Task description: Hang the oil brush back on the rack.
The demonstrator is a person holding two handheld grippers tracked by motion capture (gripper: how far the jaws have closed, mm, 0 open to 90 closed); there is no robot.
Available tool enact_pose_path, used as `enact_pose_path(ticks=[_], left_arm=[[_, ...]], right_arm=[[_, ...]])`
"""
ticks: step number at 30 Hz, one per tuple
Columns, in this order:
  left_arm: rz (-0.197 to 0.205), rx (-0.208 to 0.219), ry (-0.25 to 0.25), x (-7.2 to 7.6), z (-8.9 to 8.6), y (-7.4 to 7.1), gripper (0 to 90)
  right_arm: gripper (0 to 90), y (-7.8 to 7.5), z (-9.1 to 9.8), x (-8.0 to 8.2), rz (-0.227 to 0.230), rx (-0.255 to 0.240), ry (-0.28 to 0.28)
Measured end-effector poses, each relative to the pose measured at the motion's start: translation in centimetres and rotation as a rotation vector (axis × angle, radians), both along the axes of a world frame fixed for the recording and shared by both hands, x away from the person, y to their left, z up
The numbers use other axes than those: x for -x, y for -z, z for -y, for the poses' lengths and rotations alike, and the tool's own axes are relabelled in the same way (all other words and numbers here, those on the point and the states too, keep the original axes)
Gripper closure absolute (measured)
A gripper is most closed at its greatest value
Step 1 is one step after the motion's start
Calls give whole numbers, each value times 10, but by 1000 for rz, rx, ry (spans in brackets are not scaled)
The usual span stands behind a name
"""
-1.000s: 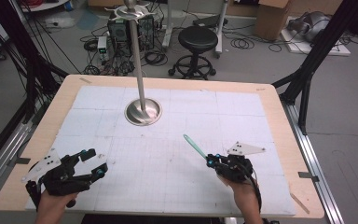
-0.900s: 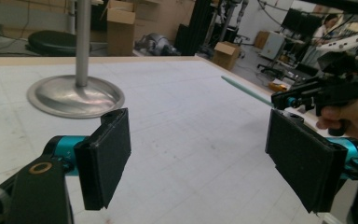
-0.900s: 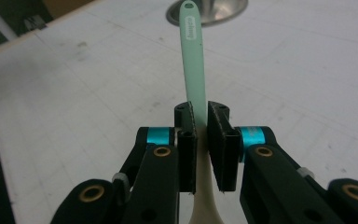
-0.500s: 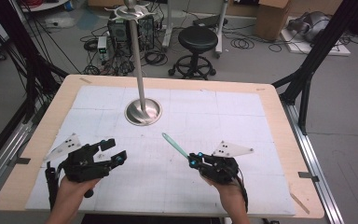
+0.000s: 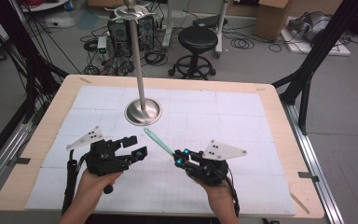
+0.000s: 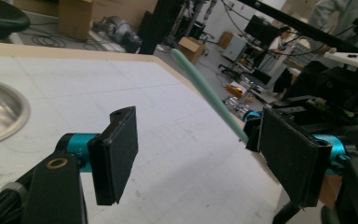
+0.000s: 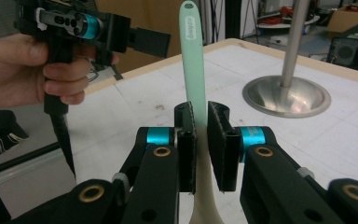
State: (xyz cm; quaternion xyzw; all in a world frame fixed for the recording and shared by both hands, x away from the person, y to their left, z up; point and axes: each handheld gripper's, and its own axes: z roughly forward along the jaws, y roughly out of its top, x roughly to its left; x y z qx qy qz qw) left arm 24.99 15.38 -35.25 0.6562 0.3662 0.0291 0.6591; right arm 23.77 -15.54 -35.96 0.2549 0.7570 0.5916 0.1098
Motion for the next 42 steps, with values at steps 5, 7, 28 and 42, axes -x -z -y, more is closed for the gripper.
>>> enact_pose_path(ticks=[5,7,28,42], left_arm=[[-20,27,20,-3,7,-2,327],[-31,41,32,-5,9,-2,365],[-48,78,94,-9,8,-4,773],[87,38,193,1,6,-26,825]], right_arm=[[825,1,-9,2,7,-4,-21],[825,1,-13,2,15,0,-23],[823,3,-29,9,46,26,-41],[658,-1,-31,6,-2,-43,-141]])
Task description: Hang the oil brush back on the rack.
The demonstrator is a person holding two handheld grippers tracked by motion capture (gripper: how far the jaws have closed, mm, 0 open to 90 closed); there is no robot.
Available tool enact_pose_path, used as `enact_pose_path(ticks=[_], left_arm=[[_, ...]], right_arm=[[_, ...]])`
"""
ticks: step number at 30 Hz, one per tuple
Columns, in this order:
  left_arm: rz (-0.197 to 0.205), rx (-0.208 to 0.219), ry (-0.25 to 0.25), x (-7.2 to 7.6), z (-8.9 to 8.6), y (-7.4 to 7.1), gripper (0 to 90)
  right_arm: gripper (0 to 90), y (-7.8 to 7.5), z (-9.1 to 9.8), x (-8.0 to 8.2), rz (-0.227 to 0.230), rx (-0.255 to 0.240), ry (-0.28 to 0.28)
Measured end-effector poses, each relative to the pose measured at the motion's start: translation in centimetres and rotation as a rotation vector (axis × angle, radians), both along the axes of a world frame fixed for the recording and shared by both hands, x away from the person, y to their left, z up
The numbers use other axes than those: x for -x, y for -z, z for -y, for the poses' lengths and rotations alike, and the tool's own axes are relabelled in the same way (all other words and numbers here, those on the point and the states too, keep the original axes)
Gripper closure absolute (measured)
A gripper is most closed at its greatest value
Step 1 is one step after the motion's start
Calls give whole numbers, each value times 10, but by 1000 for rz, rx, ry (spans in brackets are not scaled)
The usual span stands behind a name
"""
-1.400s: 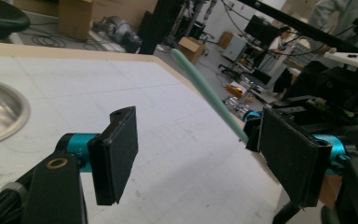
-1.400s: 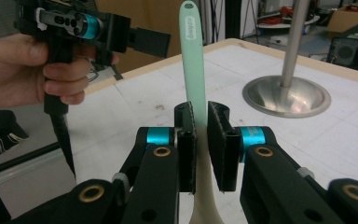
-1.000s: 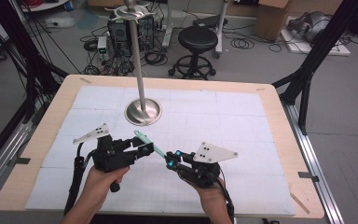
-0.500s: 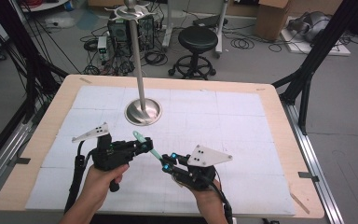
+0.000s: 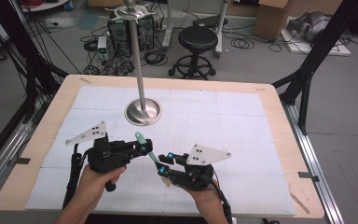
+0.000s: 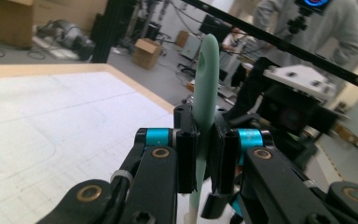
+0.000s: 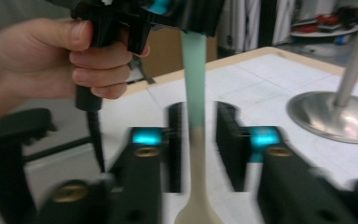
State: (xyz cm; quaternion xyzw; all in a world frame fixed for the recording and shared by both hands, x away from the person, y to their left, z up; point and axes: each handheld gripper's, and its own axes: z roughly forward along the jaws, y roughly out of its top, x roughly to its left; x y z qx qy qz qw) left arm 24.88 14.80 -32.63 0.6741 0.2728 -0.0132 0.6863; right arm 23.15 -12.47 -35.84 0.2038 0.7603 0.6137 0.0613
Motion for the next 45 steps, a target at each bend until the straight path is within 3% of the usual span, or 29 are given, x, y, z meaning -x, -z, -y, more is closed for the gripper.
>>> enact_pose_path(ticks=[4,6,10,14,18,19,20,22,24,27,35,40,41,43,45], left_arm=[[62,-3,74,2,-7,-7,825],[90,-12,115,3,-9,-10,825],[123,-41,203,5,-11,-14,825],[141,-35,247,6,-10,-16,825],[144,-17,263,7,-10,-16,825],[142,-9,260,7,-10,-16,825],[145,-6,257,7,-10,-17,825],[128,15,241,6,-9,-17,810],[93,32,198,4,-8,-16,579],[105,45,167,4,-6,-14,559],[111,76,163,1,2,-9,655],[125,51,150,-2,3,-8,816],[125,42,141,-4,2,-8,823],[133,40,124,-5,1,-8,825],[139,29,109,-9,-1,-10,826]], right_arm=[[599,-2,9,-6,-53,-44,-128],[589,-2,12,-8,-58,-53,-169],[587,-2,13,-10,-67,-69,-238],[605,1,4,-10,-76,-63,-320],[712,4,-6,-8,-75,-40,-346],[813,5,-7,-8,-79,-44,-350],[838,6,-8,-7,-73,-47,-361],[847,7,-9,-7,-58,-67,-342],[850,9,-9,-7,-53,-88,-307],[851,11,-8,-8,-44,-125,-257],[851,13,-8,-9,-47,-190,-210],[847,14,-9,-9,-37,-187,-195],[833,14,-9,-9,-41,-183,-185],[602,14,-6,-10,-51,-171,-175],[506,13,1,-10,-65,-151,-133]])
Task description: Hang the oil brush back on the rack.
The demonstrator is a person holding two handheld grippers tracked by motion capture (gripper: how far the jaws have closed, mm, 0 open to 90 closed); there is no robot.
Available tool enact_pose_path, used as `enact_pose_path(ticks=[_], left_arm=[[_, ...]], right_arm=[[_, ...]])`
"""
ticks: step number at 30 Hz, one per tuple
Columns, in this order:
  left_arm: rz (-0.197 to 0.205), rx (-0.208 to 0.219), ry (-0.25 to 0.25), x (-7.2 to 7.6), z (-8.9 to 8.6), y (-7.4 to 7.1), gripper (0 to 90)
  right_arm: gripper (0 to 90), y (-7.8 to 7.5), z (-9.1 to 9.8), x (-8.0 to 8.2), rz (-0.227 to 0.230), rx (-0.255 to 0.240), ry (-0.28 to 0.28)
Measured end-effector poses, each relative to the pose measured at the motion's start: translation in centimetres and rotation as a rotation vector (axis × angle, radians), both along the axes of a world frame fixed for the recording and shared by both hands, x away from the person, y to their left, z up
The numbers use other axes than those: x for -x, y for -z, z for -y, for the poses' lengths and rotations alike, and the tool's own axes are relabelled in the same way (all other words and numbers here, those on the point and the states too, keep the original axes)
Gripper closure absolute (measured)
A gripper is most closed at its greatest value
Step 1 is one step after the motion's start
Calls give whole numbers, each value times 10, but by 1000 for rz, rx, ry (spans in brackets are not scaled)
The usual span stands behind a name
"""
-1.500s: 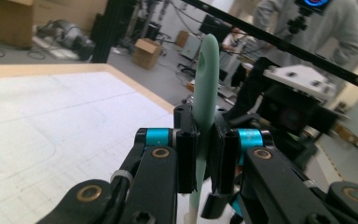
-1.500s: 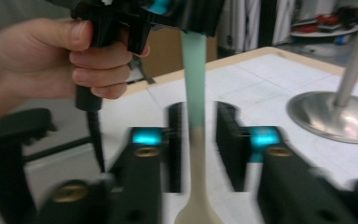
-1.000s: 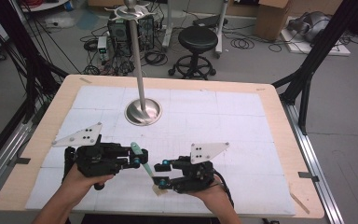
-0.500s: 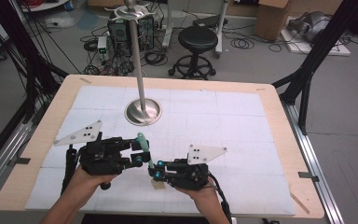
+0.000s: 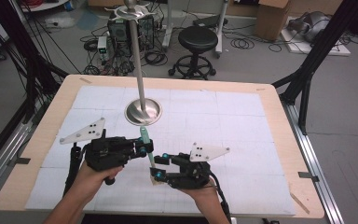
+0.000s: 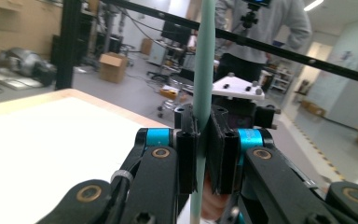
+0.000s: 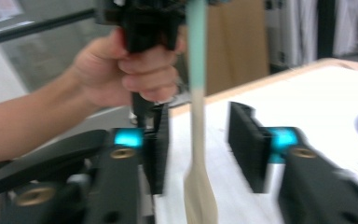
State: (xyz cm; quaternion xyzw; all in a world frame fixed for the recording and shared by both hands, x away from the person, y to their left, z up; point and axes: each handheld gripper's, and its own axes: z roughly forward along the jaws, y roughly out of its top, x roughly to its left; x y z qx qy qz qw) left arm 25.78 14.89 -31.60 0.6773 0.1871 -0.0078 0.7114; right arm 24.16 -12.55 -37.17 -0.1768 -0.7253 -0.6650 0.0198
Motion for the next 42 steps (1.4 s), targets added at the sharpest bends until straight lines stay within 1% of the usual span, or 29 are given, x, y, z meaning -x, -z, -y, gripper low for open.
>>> enact_pose_path(ticks=[3,5,7,9,11,12,13,14,15,18,22,23,24,27,29,35,36,38,42], left_arm=[[11,-27,-30,-8,-3,-5,829],[22,-48,-45,-14,-4,-10,829],[25,-58,-57,-22,-5,-16,829],[29,-63,-79,-30,-6,-22,828],[33,-88,-98,-39,-7,-28,828],[36,-94,-110,-44,-7,-32,828],[36,-94,-110,-44,-7,-32,828],[40,-106,-121,-54,-8,-41,828],[49,-111,-134,-58,-8,-46,828],[66,-125,-146,-72,-8,-63,829],[77,-145,-158,-91,-5,-85,828],[77,-145,-158,-91,-5,-85,829],[83,-151,-167,-100,-4,-95,829],[83,-144,-183,-114,-4,-108,829],[74,-134,-185,-123,-5,-115,829],[66,-137,-204,-145,-7,-130,829],[57,-134,-203,-149,-8,-131,828],[53,-137,-202,-155,-8,-133,828],[49,-160,-210,-166,-10,-135,828]], right_arm=[[415,-3,17,2,25,13,80],[361,-5,29,4,52,29,142],[269,-8,42,7,73,63,223],[214,-9,54,8,95,104,312],[182,-9,64,9,109,131,382],[175,-9,69,10,118,144,411],[175,-9,74,11,129,155,432],[174,-9,79,12,138,166,449],[174,-9,81,12,140,170,456],[174,-7,90,13,138,177,479],[175,-4,96,11,127,185,488],[175,-4,97,11,126,185,487],[174,-4,97,11,125,187,491],[175,-4,99,11,131,184,494],[175,-4,101,11,127,182,498],[175,-2,104,11,118,176,505],[175,-3,104,11,119,174,504],[175,-2,104,11,122,170,500],[175,0,101,10,124,185,493]])
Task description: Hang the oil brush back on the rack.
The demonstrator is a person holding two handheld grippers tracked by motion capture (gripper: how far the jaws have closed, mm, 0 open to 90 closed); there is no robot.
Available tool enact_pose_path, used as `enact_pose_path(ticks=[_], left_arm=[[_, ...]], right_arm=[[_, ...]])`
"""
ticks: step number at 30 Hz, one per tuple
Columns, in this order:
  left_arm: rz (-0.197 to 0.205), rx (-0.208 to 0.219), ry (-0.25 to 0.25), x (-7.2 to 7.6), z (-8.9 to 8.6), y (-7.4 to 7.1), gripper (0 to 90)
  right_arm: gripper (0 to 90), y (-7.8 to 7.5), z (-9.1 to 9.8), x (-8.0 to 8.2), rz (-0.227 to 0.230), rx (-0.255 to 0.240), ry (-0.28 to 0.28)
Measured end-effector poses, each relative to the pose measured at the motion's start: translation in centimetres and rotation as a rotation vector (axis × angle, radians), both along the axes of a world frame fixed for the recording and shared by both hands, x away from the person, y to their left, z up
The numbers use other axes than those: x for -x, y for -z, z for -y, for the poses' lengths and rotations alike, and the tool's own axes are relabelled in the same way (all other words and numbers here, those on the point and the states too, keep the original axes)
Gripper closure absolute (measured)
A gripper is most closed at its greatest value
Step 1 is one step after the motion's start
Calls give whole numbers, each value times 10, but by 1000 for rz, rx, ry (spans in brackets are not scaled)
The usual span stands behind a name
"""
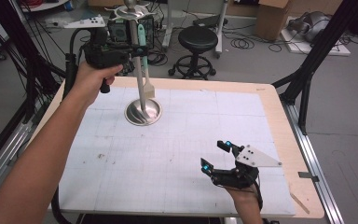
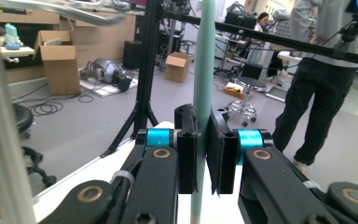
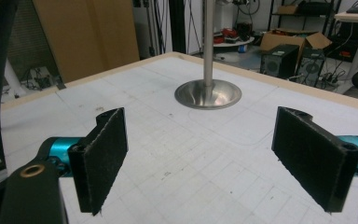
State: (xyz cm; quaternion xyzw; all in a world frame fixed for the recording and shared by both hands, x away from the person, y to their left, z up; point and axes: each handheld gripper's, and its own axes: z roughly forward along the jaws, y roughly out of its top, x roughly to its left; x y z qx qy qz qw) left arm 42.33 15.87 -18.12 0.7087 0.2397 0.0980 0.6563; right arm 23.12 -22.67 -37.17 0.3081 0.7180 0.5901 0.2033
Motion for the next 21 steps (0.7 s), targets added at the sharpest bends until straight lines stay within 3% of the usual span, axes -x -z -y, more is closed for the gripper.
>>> enact_pose_path(ticks=[4,16,21], left_arm=[[-12,12,-9,-9,-4,0,828],[-34,15,-27,-23,-9,6,828],[-68,26,-57,-28,-11,9,827]], right_arm=[[175,2,-2,-1,-16,5,-5],[175,1,3,0,3,-13,5],[175,0,4,1,7,-21,9]])
